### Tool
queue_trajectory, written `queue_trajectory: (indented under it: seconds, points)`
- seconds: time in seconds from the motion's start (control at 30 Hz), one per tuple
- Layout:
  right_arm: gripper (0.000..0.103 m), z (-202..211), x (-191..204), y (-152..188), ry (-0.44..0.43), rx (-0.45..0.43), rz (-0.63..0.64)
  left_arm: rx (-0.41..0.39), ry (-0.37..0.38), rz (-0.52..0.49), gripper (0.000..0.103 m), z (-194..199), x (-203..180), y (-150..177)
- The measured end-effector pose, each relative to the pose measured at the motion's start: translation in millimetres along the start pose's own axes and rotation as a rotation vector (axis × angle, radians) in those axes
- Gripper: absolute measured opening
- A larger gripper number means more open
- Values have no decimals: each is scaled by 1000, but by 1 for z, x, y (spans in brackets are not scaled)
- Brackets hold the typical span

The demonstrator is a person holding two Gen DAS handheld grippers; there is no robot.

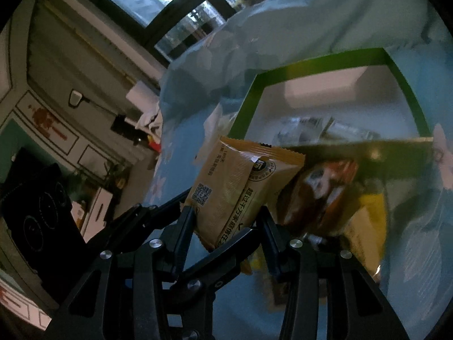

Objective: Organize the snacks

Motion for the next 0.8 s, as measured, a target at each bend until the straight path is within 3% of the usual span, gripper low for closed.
queue_trajectory:
  seconds: [0.47, 0.8]
  points:
    - [47, 15, -20, -51, 41, -68, 25, -40, 31, 0, 70, -32, -13, -50]
    - [47, -2, -47, -82, 56, -61, 22, -7, 42, 43, 70, -73, -7, -72]
Point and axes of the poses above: each gripper's, at about its wrist camera, not at the fingertips, and z roughly against the way its jaws point, x to its left, y to its underside, the point moved 2 cm from there along -z, roughly the way its jaws point, and after that the axes turned 11 degrees about -y, right-handed, at the moved point
